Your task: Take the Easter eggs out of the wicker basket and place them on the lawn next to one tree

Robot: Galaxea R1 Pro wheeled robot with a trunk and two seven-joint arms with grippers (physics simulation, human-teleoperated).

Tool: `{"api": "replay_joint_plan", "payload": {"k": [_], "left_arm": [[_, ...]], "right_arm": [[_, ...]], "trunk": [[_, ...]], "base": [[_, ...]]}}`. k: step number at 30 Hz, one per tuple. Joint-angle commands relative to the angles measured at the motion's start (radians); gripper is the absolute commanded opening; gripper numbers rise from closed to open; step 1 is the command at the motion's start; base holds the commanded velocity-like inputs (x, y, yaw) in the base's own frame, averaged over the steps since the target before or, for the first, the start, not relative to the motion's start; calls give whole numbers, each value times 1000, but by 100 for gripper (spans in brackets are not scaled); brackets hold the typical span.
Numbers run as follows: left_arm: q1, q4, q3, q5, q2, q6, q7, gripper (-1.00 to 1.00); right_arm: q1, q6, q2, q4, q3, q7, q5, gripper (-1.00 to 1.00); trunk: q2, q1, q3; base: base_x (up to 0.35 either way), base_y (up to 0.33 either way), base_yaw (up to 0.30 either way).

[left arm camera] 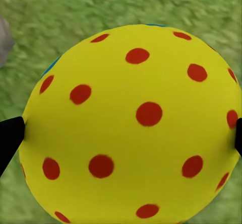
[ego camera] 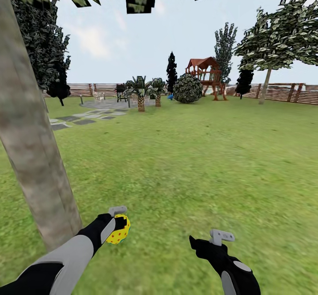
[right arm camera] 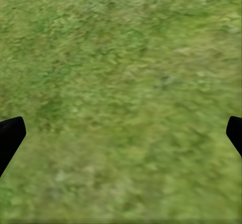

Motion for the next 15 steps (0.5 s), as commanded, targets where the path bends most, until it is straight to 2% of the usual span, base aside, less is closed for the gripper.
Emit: {"api": "replay_joint_plan", "payload": {"k": [1, 15], "left_arm": [[0, -2, 2, 10, 0, 5, 4, -100], [0, -2, 2, 10, 0, 4, 4, -100]], "right_arm": [[-1, 4, 0, -1, 1, -9, -10, 100], [-1, 4, 0, -1, 1, -9, -10, 100]], "trunk": [[-8, 4, -4], [-106, 58, -48]], "base": [[0, 0, 0], [0, 0, 0]]}}
